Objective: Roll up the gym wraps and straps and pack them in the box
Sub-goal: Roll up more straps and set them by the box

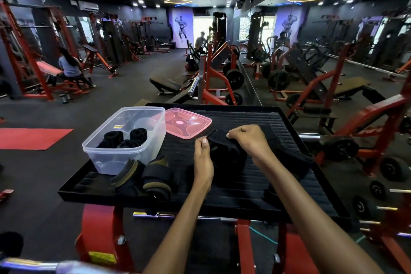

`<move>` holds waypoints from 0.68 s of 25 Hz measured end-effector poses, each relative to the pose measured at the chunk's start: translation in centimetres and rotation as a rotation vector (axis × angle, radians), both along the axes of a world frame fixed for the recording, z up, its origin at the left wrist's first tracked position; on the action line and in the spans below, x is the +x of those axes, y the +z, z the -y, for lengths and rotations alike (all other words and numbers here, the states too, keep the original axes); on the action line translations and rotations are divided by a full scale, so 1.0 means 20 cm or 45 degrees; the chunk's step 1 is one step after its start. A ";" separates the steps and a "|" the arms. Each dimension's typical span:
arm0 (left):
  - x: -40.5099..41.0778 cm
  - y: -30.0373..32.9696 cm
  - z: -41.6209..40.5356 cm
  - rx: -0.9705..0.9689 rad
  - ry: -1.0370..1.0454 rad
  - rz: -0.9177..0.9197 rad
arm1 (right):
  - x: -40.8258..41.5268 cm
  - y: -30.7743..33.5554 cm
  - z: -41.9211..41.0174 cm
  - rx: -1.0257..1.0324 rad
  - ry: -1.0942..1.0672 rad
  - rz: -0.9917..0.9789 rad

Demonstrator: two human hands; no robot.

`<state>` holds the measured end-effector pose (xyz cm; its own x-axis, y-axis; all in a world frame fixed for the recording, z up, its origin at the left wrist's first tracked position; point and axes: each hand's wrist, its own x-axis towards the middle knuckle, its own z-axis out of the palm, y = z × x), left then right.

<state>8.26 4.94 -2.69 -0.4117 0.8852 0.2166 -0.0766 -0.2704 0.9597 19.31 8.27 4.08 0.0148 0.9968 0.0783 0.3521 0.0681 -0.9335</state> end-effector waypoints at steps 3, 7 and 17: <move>0.02 -0.01 0.01 0.019 -0.009 -0.061 | 0.03 0.01 -0.01 -0.041 0.001 0.005; 0.04 -0.02 0.03 0.136 -0.029 -0.221 | 0.05 0.02 -0.02 -0.089 0.037 0.044; 0.02 -0.06 0.03 0.057 -0.354 -0.131 | 0.02 -0.09 -0.09 -0.072 0.358 0.188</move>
<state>8.75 4.26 -3.95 -0.1283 0.9497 0.2856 -0.0567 -0.2946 0.9539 19.77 10.04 2.29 -0.2694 0.9630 0.0036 0.4590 0.1317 -0.8786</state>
